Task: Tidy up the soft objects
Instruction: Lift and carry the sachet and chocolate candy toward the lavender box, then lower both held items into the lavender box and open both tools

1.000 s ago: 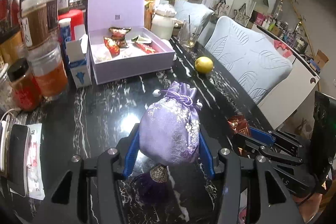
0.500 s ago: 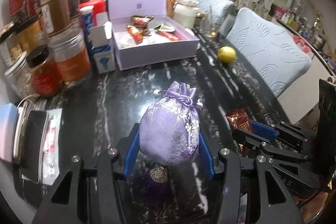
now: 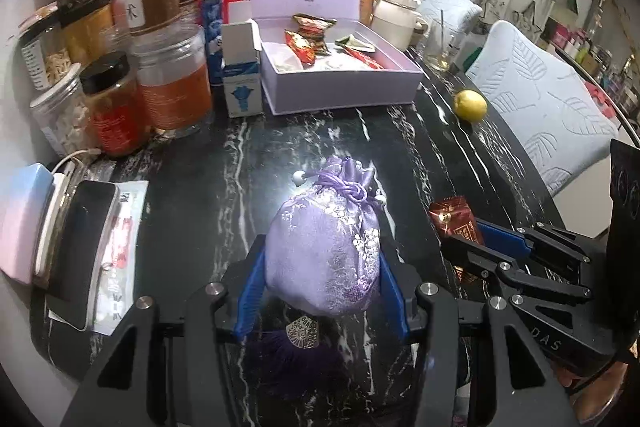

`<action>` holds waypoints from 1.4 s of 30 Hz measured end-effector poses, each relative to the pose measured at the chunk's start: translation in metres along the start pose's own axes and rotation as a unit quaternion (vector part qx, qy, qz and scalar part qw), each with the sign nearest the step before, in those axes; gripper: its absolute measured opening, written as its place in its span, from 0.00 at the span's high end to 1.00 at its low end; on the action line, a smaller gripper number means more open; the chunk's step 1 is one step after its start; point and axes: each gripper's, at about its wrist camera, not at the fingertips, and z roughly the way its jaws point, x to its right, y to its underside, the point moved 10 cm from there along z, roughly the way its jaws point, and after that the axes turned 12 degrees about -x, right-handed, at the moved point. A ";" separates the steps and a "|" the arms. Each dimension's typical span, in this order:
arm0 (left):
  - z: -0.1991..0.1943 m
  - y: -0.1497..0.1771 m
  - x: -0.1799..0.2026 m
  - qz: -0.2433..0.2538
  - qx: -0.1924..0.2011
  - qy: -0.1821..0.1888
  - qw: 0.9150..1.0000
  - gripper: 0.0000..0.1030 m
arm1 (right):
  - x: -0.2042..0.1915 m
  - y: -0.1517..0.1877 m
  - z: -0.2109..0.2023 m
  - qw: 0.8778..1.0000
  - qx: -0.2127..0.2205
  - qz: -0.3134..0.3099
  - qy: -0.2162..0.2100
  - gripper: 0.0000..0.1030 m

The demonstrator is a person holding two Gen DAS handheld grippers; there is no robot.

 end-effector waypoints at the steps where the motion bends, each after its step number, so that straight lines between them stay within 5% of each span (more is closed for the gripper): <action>1: -0.001 -0.002 -0.001 -0.002 0.002 -0.001 1.000 0.50 | -0.001 -0.001 0.000 1.000 0.001 -0.002 -0.001 0.73; 17: -0.026 -0.057 -0.007 -0.001 0.056 -0.005 0.998 0.50 | -0.014 -0.059 -0.020 0.998 0.044 -0.042 -0.012 0.73; 42: -0.038 -0.217 0.005 0.032 0.156 0.013 0.987 0.50 | 0.029 -0.197 -0.054 0.989 0.132 -0.063 0.011 0.73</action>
